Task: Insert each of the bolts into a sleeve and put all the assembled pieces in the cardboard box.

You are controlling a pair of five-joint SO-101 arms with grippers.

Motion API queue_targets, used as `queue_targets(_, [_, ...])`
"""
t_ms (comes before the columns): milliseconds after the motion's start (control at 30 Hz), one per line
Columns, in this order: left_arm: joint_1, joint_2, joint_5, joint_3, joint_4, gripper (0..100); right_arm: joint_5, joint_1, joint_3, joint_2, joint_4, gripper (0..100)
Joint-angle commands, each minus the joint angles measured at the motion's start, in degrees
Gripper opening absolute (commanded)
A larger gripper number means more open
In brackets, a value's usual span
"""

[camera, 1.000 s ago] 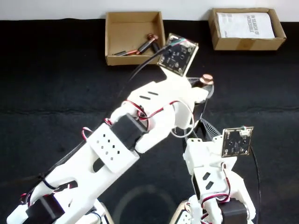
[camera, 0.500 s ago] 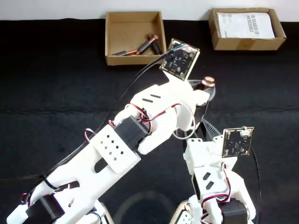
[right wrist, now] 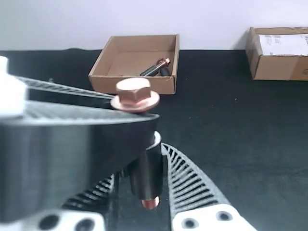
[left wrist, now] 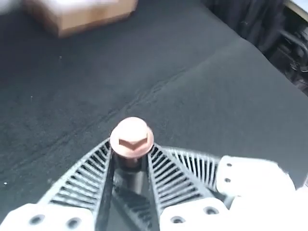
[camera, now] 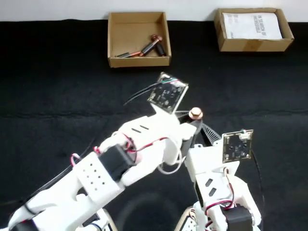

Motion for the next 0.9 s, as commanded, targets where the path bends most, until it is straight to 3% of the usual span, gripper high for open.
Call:
queue_targets(0, [2.1, -2.4, -0.1, 2.9, 1.2, 13, 0.2, 0.1, -0.7, 0.0, -1.5, 0.6])
queue_targets(167, [2.4, -4.0, 0.0, 0.4, 10.1, 30, 1.1, 0.1, -0.7, 0.0, -1.4, 0.6])
queue_targets(500, [1.6, -12.6, -1.3, -11.1, 35.4, 30, 3.4, 2.7, -0.7, 0.0, -4.8, 0.6])
queue_targets(667, [-11.1, -21.3, -8.0, -11.4, 37.0, 30, 3.3, 2.9, -1.0, 1.5, -9.5, 0.6])
queue_targets(867, [-24.9, -28.9, -14.8, -11.3, 37.5, 30, 3.3, 2.9, -12.0, 15.9, -9.5, 0.6])
